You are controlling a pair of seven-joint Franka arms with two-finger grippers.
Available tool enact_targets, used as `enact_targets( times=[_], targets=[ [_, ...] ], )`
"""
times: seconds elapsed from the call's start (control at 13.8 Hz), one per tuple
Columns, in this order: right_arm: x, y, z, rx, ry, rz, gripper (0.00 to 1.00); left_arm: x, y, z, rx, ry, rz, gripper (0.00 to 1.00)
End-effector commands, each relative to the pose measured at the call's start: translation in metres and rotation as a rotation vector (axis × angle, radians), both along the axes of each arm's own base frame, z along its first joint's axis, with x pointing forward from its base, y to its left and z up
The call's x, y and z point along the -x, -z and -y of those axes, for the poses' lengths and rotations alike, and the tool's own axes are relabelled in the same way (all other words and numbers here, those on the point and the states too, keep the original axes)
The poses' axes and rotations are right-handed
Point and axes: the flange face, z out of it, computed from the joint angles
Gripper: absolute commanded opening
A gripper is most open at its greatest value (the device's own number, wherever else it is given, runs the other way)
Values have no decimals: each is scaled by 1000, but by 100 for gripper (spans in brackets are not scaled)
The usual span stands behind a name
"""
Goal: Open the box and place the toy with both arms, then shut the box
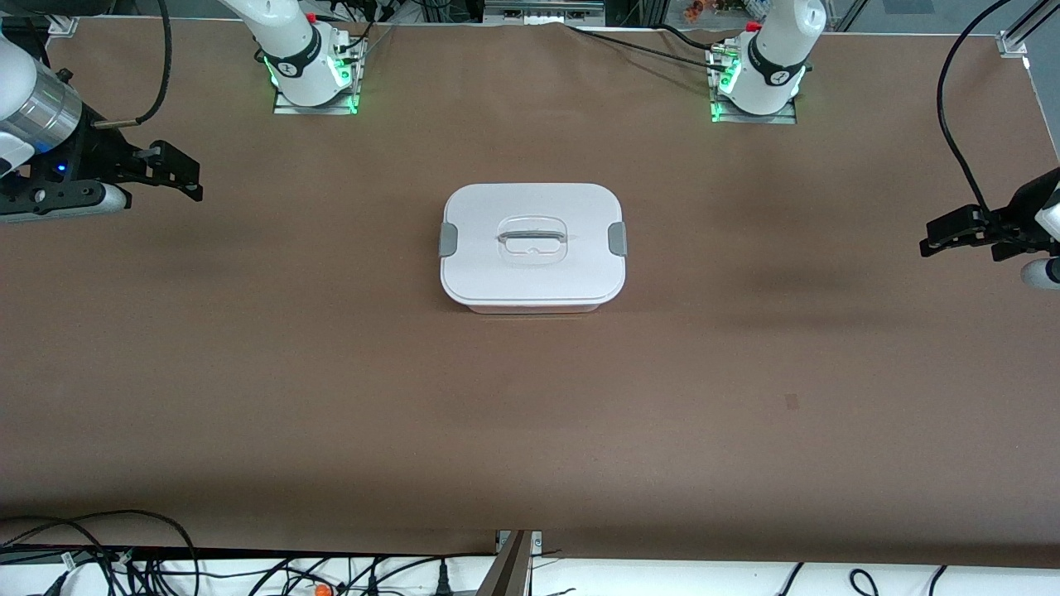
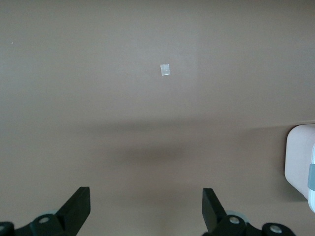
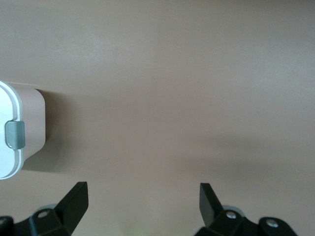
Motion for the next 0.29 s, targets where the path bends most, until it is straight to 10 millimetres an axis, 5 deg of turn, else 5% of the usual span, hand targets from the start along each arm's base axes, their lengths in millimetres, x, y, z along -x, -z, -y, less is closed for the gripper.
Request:
enact_targets(
  times=[0.0, 0.22],
  targets=[
    [1, -3, 4, -13, -3, 0, 100, 1, -7, 2, 17, -2, 3, 100],
    [1, -2, 4, -13, -3, 2, 100, -2, -3, 5, 18, 1, -3, 100]
  ],
)
